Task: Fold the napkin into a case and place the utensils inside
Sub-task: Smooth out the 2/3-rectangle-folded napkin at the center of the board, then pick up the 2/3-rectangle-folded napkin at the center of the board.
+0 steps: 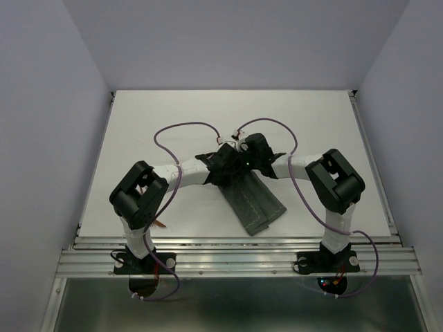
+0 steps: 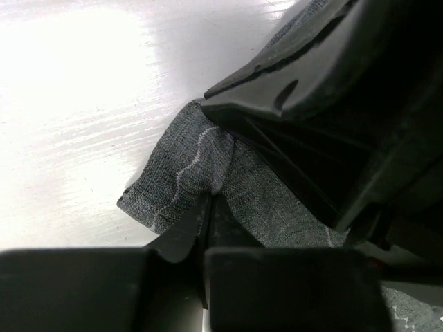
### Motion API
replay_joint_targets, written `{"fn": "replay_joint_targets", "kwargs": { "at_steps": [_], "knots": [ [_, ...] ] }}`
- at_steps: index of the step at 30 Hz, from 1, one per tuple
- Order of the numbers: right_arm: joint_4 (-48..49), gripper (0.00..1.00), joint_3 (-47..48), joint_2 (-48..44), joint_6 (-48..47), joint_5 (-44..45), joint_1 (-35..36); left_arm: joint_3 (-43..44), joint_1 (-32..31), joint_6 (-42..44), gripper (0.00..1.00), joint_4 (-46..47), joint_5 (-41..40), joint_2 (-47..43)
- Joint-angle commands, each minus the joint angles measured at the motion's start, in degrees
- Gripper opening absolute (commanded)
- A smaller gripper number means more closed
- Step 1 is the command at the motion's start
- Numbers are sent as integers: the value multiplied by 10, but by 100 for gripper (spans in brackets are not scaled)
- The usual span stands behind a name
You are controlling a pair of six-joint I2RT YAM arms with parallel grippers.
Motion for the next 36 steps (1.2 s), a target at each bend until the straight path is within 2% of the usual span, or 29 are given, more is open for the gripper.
{"fn": "replay_joint_targets", "kwargs": {
  "at_steps": [1, 3, 6, 12, 17, 18, 23, 27, 36],
  "knots": [
    [-47, 13, -18, -23, -3, 17, 4, 27, -4, 7, 0, -11, -25, -2],
    [-47, 27, -21, -37, 7, 26, 4, 29, -4, 8, 0, -15, -25, -6],
    [-48, 40, -23, -74, 29, 66, 4, 32, -4, 8, 0, -16, -19, -12],
    [-61, 44, -27, -146, 69, 130, -21, 33, -4, 8, 0, -12, -5, -12],
    [-110, 47, -23, -159, 96, 198, -47, 37, -4, 9, 0, -10, -1, -8],
    [-118, 53, -28, -159, 100, 197, -58, 37, -4, 10, 0, -10, -1, -9],
    [-138, 63, -51, -150, 107, 190, -79, 39, -3, 15, 0, -12, -1, -11],
    [-148, 67, -58, -138, 97, 176, -85, 37, -3, 19, 0, -15, -1, -15],
    [-128, 70, -89, -119, 79, 87, -85, 28, -3, 27, 0, -18, 0, -26]
  ]
}}
